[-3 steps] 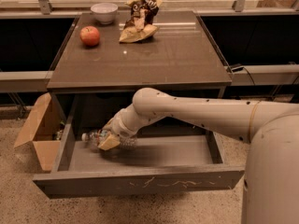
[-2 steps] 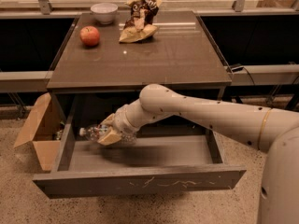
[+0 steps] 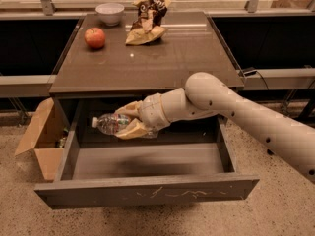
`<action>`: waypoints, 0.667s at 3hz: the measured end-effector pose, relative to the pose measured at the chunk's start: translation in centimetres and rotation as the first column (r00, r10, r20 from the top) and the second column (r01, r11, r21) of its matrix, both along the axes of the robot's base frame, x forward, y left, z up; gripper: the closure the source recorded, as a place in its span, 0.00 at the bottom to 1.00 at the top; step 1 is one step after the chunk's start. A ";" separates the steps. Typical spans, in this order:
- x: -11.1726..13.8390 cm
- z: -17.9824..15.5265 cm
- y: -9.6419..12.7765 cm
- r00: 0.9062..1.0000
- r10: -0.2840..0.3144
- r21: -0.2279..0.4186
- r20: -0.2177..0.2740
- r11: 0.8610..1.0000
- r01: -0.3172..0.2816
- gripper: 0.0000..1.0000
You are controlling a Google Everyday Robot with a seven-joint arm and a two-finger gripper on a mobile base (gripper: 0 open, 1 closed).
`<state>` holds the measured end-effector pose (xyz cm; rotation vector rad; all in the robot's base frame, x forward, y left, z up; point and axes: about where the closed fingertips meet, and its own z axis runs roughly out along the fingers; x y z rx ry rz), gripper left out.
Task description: Pick water bottle from top drawer and place on counter
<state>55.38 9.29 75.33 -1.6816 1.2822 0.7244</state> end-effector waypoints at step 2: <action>-1.5 4.7 0.1 0.996 0.019 -0.011 0.088 1.000 -0.018 1.00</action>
Offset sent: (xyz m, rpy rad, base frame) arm -0.0189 -0.0063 0.0837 -0.0149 -0.1836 0.0412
